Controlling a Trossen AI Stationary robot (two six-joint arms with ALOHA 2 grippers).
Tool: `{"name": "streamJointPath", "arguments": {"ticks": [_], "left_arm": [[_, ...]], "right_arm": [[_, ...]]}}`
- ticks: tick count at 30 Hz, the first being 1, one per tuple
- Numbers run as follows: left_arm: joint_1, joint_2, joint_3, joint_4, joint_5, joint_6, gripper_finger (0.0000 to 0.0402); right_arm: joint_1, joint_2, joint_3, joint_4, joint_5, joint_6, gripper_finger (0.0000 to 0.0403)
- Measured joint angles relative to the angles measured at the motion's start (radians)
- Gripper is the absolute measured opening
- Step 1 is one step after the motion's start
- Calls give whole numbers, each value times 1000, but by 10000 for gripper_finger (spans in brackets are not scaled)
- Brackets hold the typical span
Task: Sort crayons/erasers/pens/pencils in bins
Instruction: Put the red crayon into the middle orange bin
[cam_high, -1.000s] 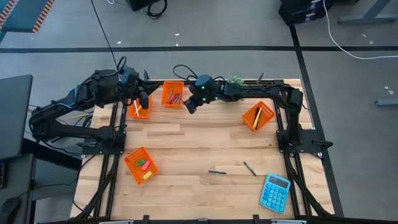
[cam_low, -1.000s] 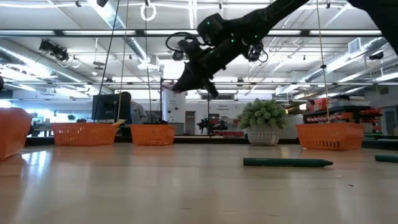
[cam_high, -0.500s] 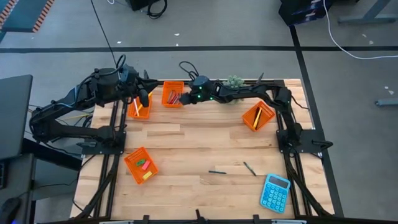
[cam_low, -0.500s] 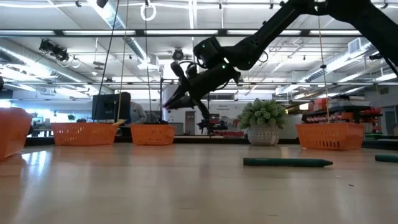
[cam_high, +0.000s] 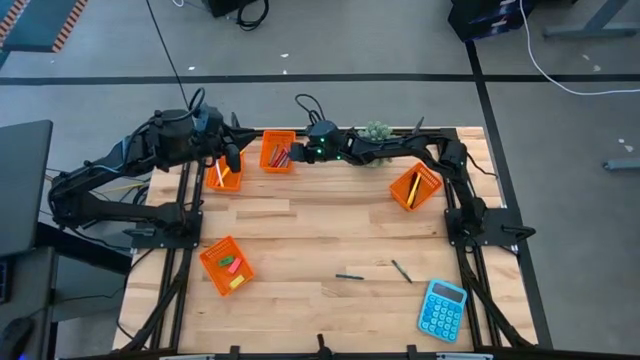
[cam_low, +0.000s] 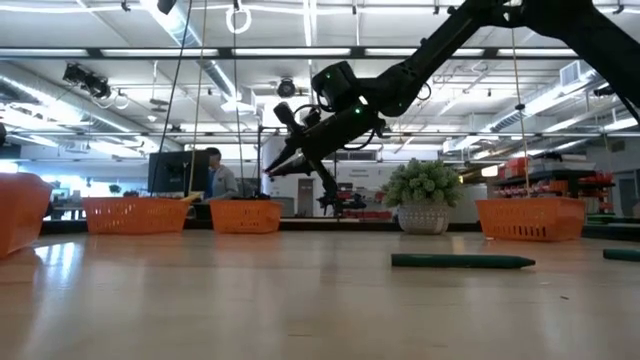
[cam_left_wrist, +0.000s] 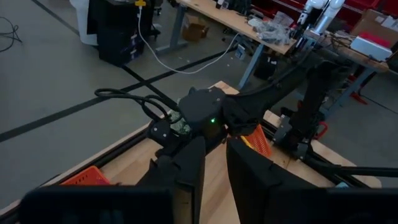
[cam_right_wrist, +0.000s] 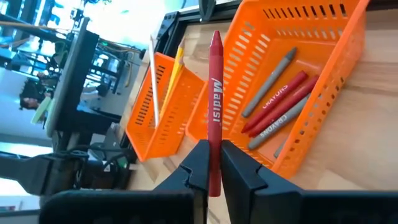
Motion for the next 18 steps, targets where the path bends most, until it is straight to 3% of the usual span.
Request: {"name": "streamJointPath", "arguments": {"ticks": [14,18], "left_arm": [[4,11,0,-36,-2,27,69],[73,36,-20,-182,-43,-216,78]], "right_arm": [[23,-13,10,-25,-58,26,35],[31,-13,10,-21,-73,1,35]]}}
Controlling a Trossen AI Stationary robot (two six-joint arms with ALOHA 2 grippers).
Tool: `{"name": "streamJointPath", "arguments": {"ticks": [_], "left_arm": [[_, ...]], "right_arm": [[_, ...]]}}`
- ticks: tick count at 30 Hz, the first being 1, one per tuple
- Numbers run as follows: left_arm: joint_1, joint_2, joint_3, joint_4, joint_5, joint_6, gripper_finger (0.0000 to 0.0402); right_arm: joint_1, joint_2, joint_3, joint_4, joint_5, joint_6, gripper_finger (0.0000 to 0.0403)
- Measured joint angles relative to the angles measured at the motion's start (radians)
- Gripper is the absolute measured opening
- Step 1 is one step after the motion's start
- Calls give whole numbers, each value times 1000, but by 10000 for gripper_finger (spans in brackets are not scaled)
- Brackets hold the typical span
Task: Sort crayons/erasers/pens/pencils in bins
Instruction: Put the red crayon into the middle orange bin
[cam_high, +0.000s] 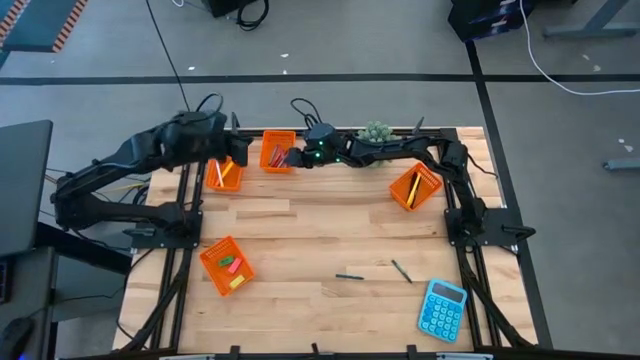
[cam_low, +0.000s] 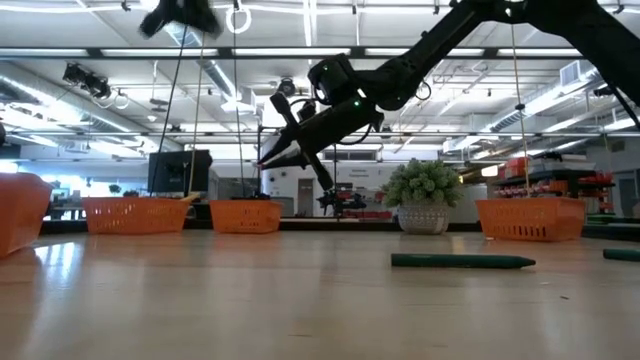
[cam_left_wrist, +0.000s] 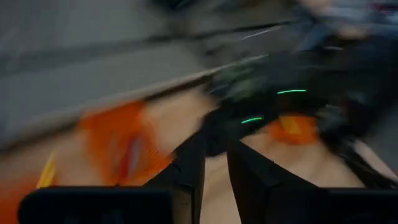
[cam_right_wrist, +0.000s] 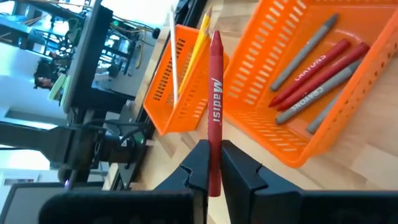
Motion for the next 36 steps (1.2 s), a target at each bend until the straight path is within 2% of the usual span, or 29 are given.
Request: {"name": "streamJointPath", "arguments": {"ticks": [5,7,13,17,20,25,30,36], "left_arm": [[126,42,-99,-56,-9,-286,96],[178,49,-149,8,20,-348,105],[331,50,-296,449,274,-446,133],[397,95,-358,515,414,-491,159],[390,128,-367,566,520,-485,179],[359,156,-367,654,508,-487,211],[358,188,-368,575,494,-490,233],[357,212,-368,572,470,-472,242]], "right_arm": [[5,-1,0,16,-8,-31,35],[7,-10,0,15,-11,-62,35],[10,-65,0,16,-5,-129,35],[4,-86,0,13,4,-140,35],[0,-88,0,0,6,-140,35],[-6,-88,0,-45,20,-159,35],[-13,-88,0,-40,27,-166,35],[-13,-87,0,-40,28,-166,35]]}}
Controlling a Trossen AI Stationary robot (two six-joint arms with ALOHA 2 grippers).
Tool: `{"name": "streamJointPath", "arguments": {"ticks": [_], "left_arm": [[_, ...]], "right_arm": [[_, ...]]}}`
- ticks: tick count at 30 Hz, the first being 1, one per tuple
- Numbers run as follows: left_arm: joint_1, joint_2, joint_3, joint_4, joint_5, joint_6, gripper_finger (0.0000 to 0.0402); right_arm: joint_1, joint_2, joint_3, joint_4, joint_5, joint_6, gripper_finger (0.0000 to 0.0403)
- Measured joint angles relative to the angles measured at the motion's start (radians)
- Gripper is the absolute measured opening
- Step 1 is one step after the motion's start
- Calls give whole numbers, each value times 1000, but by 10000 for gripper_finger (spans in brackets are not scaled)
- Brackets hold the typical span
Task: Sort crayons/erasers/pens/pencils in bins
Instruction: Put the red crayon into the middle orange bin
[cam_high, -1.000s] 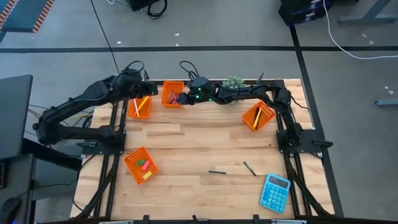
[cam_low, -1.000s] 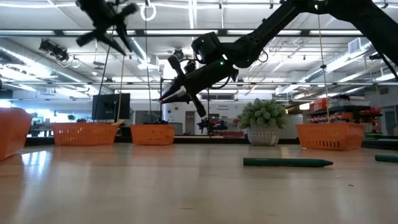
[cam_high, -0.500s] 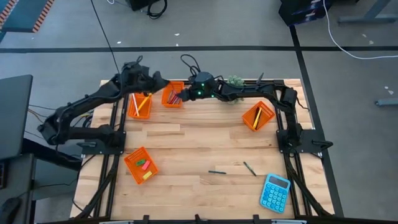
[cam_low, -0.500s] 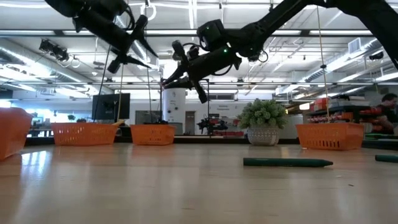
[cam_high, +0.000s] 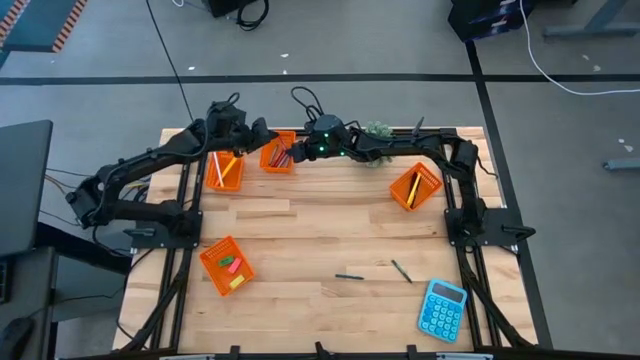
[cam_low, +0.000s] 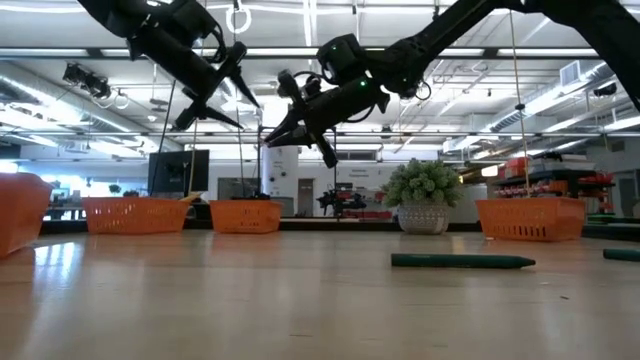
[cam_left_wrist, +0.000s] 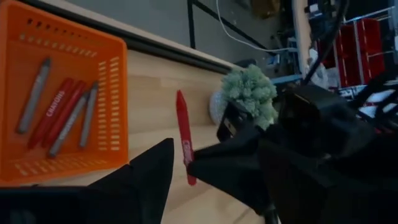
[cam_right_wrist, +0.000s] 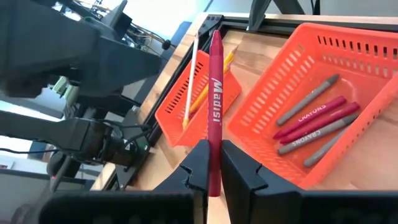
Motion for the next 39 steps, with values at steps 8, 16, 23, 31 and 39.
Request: {"name": "streamJointPath", "arguments": {"ticks": [8,16,23,31,39], "left_arm": [[-34,55,1,7,-33,16,243],[-73,93,1,18,-105,10,240],[-73,98,1,87,-179,-3,237],[-95,118,1,92,-196,-19,217],[-116,158,1,146,-212,-49,203]], "right_arm": [[0,0,0,27,0,7,35],[3,0,0,29,-6,8,35],[3,1,0,29,-13,8,35],[3,1,0,37,-17,7,35],[3,1,0,40,-69,-7,35]]}}
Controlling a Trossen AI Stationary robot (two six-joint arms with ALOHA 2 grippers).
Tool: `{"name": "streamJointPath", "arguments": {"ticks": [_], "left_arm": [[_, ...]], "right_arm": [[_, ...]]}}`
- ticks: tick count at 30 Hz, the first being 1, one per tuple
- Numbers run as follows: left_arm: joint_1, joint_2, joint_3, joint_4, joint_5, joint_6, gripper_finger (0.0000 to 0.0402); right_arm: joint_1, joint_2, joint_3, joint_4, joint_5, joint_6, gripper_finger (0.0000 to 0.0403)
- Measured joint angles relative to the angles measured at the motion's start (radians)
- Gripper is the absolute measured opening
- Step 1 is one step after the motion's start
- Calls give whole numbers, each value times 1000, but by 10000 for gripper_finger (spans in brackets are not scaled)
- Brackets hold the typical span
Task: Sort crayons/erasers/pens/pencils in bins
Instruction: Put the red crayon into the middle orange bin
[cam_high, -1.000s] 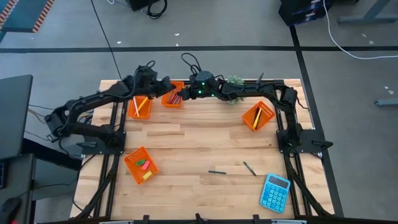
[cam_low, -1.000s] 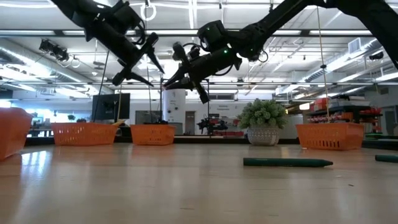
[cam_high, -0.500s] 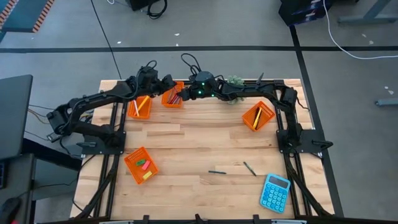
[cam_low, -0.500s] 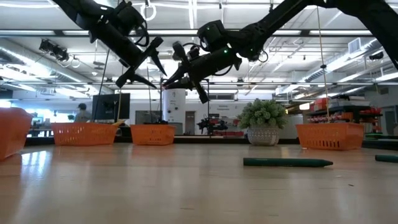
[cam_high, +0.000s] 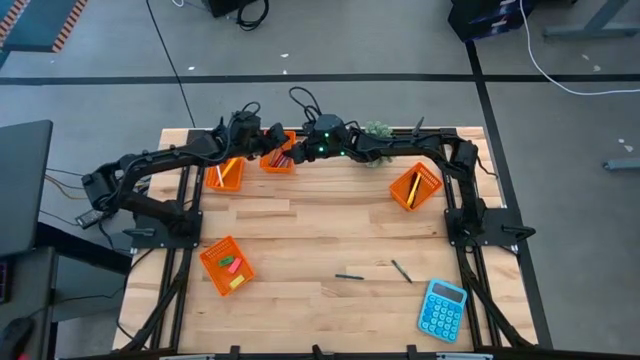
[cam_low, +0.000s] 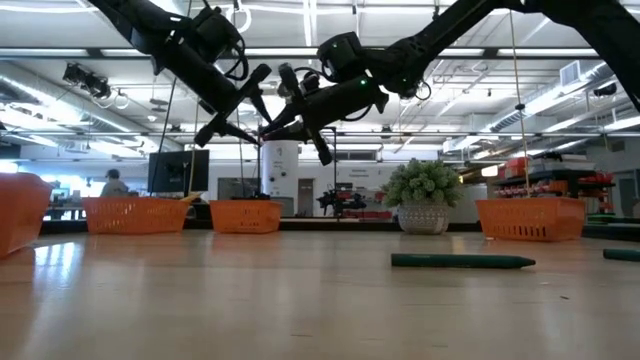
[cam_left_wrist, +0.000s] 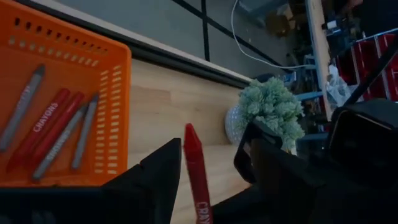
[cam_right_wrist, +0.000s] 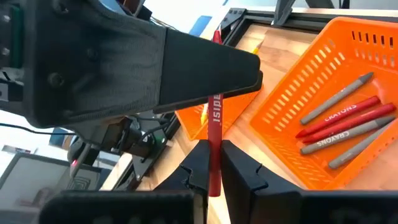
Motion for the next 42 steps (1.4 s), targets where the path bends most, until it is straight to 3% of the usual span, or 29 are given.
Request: {"name": "streamJointPath", "arguments": {"ticks": [23,28,37,42], "left_arm": [[-5,0,0,-2,-16,24,179],[-5,0,0,-8,-16,31,145],[6,0,0,-5,-11,115,36],[34,0,0,-4,-7,166,33]], "right_arm": [[-2,0,0,-11,30,-16,35],[-2,0,0,-22,31,-11,35],[-2,0,0,-21,27,-26,46],[-2,1,0,-27,-5,-4,88]]}}
